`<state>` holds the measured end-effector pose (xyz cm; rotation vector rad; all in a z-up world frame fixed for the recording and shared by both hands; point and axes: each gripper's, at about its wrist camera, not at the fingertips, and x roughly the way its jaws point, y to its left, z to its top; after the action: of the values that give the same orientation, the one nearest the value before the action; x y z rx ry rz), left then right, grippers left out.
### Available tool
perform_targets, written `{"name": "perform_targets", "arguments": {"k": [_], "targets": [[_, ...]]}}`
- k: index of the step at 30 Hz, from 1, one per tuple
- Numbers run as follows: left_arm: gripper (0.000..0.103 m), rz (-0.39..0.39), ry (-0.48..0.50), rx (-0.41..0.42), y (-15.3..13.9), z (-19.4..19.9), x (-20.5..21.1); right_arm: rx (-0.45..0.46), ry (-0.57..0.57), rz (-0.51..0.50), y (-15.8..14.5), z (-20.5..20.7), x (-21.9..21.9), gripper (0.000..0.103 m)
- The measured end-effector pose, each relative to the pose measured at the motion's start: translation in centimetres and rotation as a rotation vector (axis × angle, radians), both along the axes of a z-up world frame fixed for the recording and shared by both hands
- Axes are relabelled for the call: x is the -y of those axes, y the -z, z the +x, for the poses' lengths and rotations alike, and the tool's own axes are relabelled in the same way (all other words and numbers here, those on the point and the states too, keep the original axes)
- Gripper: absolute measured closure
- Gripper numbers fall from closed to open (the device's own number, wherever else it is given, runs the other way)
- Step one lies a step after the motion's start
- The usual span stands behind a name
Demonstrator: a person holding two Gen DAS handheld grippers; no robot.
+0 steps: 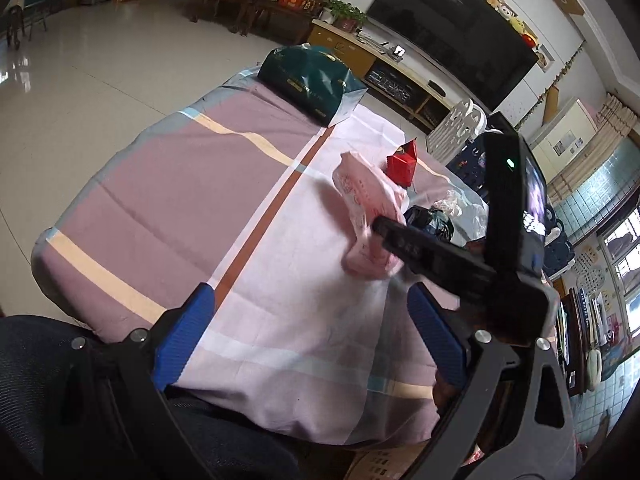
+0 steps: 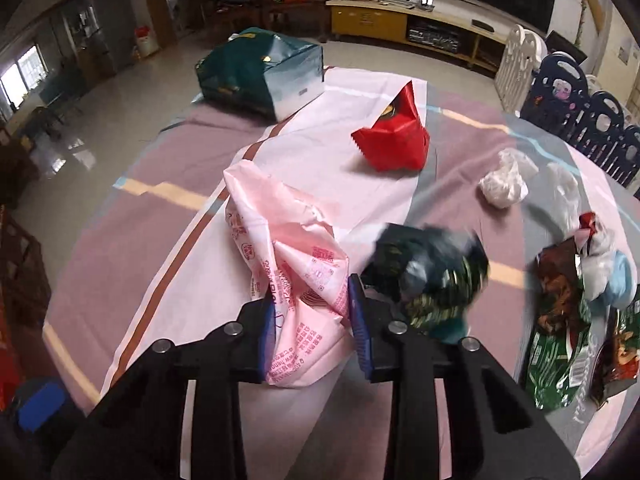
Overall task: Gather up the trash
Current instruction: 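Grasp the pink plastic bag with the right tool and lift it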
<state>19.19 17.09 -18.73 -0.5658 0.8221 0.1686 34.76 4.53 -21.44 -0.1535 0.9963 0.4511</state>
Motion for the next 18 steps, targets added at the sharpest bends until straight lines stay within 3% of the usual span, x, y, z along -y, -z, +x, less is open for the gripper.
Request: {"name": "perform_targets", "arguments": {"k": [6, 11, 15, 18], "targets": [[0.007, -0.056, -0.039, -0.004, 0.4, -0.2, -1.0, -0.057, 0.023, 0.136, -0.6, -3.7, 4.3, 0.071], [0.007, -0.044, -0.036, -0.015, 0.4, 0.0, -0.9, -0.116, 0.007, 0.228, -1.0, -7.6, 7.3, 0.070], [0.007, -0.041, -0.039, -0.019, 0.4, 0.0, -0.9, -0.133, 0.033, 0.372, -2.1, -9.2, 9.6, 0.042], [0.007, -0.041, -0.044, -0.034, 0.6, 0.1, -1.0, -0.111, 0.088, 0.472, -3.2, -9.4, 11.6, 0.036]]}}
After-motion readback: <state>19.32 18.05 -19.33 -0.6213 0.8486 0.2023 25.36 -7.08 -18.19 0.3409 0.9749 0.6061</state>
